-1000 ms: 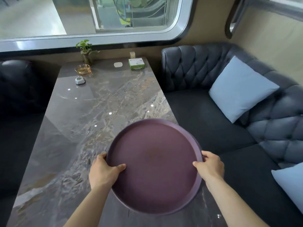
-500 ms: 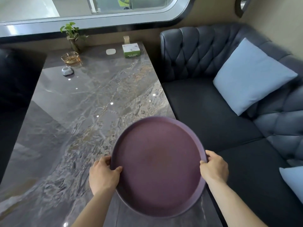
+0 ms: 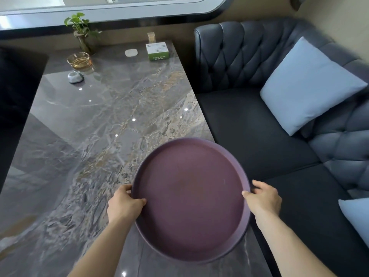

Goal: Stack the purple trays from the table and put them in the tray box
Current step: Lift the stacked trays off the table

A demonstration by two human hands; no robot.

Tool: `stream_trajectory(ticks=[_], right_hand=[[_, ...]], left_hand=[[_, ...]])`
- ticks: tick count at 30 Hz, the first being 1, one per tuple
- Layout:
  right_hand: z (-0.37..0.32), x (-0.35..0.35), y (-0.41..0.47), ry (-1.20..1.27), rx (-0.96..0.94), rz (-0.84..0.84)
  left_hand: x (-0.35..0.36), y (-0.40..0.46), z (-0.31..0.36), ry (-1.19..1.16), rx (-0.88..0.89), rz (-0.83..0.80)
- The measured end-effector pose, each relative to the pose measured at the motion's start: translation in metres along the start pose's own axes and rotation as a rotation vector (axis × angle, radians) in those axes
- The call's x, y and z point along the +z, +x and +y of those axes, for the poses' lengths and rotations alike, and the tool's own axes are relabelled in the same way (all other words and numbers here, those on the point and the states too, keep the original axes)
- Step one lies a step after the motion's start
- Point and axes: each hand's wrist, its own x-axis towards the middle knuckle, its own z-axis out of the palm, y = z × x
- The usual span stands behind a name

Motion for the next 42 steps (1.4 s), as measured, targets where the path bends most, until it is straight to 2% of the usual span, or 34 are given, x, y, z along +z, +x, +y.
stream_trajectory(ticks=[5,9,11,13,15,17,19,25,31,33,36,42], right_hand=[[0.01,-0.005,-0.002,0.015,0.03,-0.064],[0.025,-0.015,-0.005,0.035,0.036,-0.197],[0.027,-0.017,-0.008,0.006,0.005,-0.228],[0.024,-0.016,-0.01,0.011,-0.017,-0.22],[0.025,-0.012,-0.013,0.019,-0.014,-0.191],[0.032,-0.009,-0.018,-0.058,-0.003,-0.127],[0.044,-0.005,-0.028,-0.112,0.001,-0.059],[0.048,0.002,-0.026,0.053,0.081,-0.013],[0.043,0.0,-0.043,-0.167,0.106,-0.032],[0.055,0.003,-0.062,-0.254,0.029,0.027],[0.063,0.005,-0.078,-0.284,-0.034,0.082],[0.059,0.005,-0.072,-0.153,0.062,0.043]], left_hand=[[-0.001,-0.003,-0.009,-0.011,-0.064,-0.05],[-0.016,-0.008,-0.037,0.031,-0.198,-0.261],[-0.023,-0.01,-0.044,0.079,-0.202,-0.337],[-0.022,-0.012,-0.04,0.094,-0.152,-0.291],[-0.016,-0.015,-0.037,0.065,-0.104,-0.167],[-0.007,-0.02,-0.039,0.047,-0.091,-0.04],[-0.001,-0.022,-0.045,0.07,-0.077,0.019],[-0.007,-0.018,-0.049,0.036,-0.116,0.01],[-0.007,-0.02,-0.048,0.071,-0.103,-0.035],[-0.005,-0.021,-0.05,0.137,-0.028,0.005],[0.003,-0.024,-0.052,0.034,0.041,0.093],[0.008,-0.032,-0.05,-0.114,-0.014,0.064]])
